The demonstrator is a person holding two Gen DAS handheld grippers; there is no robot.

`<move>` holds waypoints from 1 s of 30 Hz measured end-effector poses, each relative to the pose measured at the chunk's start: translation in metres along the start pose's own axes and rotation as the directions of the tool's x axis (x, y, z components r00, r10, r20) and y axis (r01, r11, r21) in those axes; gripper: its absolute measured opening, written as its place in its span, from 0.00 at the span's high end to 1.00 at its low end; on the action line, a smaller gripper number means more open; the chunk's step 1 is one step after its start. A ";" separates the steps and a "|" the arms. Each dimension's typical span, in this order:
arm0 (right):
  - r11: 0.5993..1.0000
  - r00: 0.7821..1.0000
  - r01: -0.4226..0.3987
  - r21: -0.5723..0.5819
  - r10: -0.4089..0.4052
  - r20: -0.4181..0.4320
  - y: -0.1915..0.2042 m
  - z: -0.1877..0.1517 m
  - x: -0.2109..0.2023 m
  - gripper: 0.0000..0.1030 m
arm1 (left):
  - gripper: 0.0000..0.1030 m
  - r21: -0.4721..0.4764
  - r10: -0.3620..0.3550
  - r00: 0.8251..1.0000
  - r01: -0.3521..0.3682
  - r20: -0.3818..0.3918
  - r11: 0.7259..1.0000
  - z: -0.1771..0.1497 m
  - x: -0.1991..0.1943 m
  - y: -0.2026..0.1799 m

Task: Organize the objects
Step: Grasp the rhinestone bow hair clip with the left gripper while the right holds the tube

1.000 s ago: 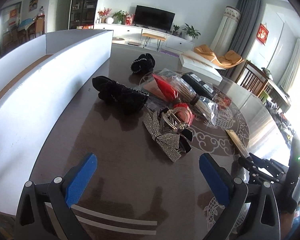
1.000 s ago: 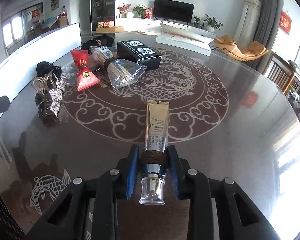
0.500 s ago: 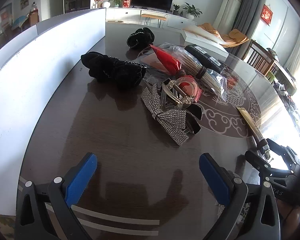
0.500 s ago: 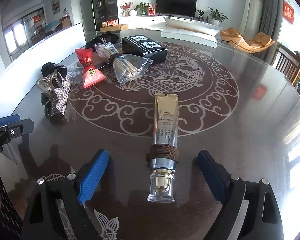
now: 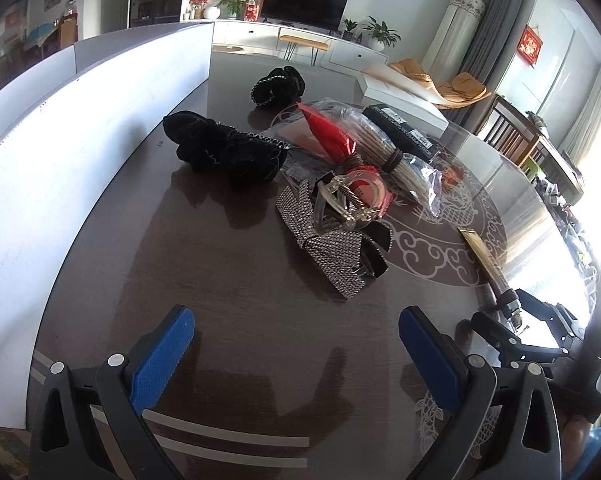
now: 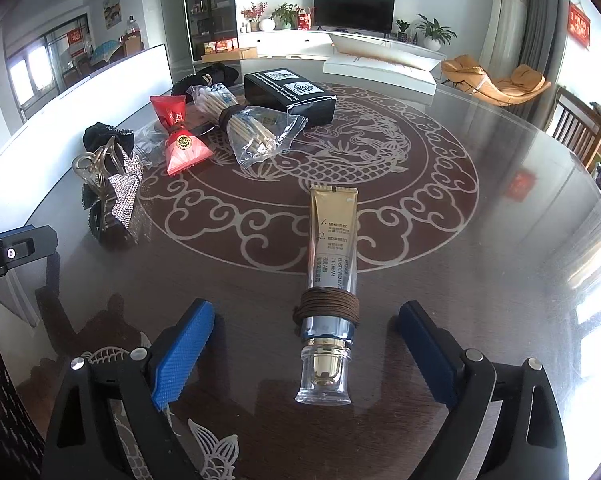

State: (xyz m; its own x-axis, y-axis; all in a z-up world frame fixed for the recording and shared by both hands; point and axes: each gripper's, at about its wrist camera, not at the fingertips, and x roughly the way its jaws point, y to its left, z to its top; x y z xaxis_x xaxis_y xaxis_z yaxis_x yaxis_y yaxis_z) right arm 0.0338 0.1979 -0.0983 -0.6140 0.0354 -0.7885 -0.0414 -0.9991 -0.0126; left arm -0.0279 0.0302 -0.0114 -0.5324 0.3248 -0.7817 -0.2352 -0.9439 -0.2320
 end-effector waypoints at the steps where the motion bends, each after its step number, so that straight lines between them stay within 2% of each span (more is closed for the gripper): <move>1: 1.000 1.000 0.000 0.000 0.000 0.000 0.000 0.000 0.000 0.08 | 0.00 0.000 -0.024 1.000 0.024 0.007 1.000 0.000 -0.003 0.000; 4: 1.000 1.000 0.002 0.004 -0.002 -0.001 -0.001 0.000 0.000 0.08 | 0.00 -0.015 -0.105 0.994 0.105 0.024 0.994 0.000 -0.010 0.001; 8: 1.000 1.000 0.001 0.004 -0.001 -0.001 -0.001 0.000 0.000 0.08 | 0.00 -0.066 -0.171 0.984 0.174 0.043 0.983 0.000 -0.013 0.006; 12: 1.000 1.000 0.001 0.004 -0.001 -0.001 -0.001 -0.001 0.001 0.08 | 0.00 -0.053 -0.189 0.982 0.190 0.022 0.980 0.003 -0.004 -0.008; 14: 1.000 1.000 0.001 0.004 -0.001 -0.002 -0.001 -0.001 0.001 0.08 | 0.00 -0.037 -0.142 0.989 0.143 0.029 0.989 0.010 0.003 -0.019; 17: 1.000 1.000 -0.003 0.001 0.003 -0.002 -0.001 -0.001 0.001 0.07 | 0.00 -0.082 -0.045 0.999 0.047 0.029 0.996 0.027 0.024 -0.027; 20: 1.000 1.000 -0.004 0.001 0.004 -0.002 -0.002 -0.001 0.001 0.07 | 0.00 -0.149 0.051 0.998 -0.055 -0.033 0.987 0.044 0.055 -0.023; 21: 1.000 1.000 -0.004 0.001 0.004 -0.002 -0.002 -0.001 0.001 0.07 | 0.00 -0.121 0.085 0.996 -0.085 -0.007 0.989 0.048 0.057 -0.026; 23: 1.000 1.000 -0.004 0.000 0.004 -0.002 -0.002 -0.001 0.001 0.07 | 0.21 -0.068 0.129 0.992 -0.129 -0.006 0.989 0.050 0.060 -0.027; 24: 1.000 1.000 -0.007 0.000 0.007 -0.003 -0.002 -0.001 0.001 0.06 | 0.47 -0.041 0.109 0.994 -0.109 0.017 0.993 0.048 0.056 -0.026; 28: 0.998 0.998 -0.061 -0.007 0.061 -0.026 -0.004 0.002 0.002 0.00 | 0.50 0.001 0.094 0.995 -0.094 0.020 0.996 0.033 0.036 -0.005; 30: 0.994 0.989 -0.112 -0.008 0.111 -0.102 -0.008 0.013 0.005 0.00 | 0.50 -0.010 0.062 0.998 -0.062 0.015 0.998 0.026 0.025 0.006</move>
State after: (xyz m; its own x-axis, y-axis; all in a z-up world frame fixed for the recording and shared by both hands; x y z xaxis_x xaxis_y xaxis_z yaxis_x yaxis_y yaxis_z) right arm 0.0206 0.2067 -0.0944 -0.5309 -0.0782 -0.8438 0.0341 -0.9969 0.0710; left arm -0.0637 0.0339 -0.0178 -0.5583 0.2668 -0.7856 -0.1936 -0.9626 -0.1893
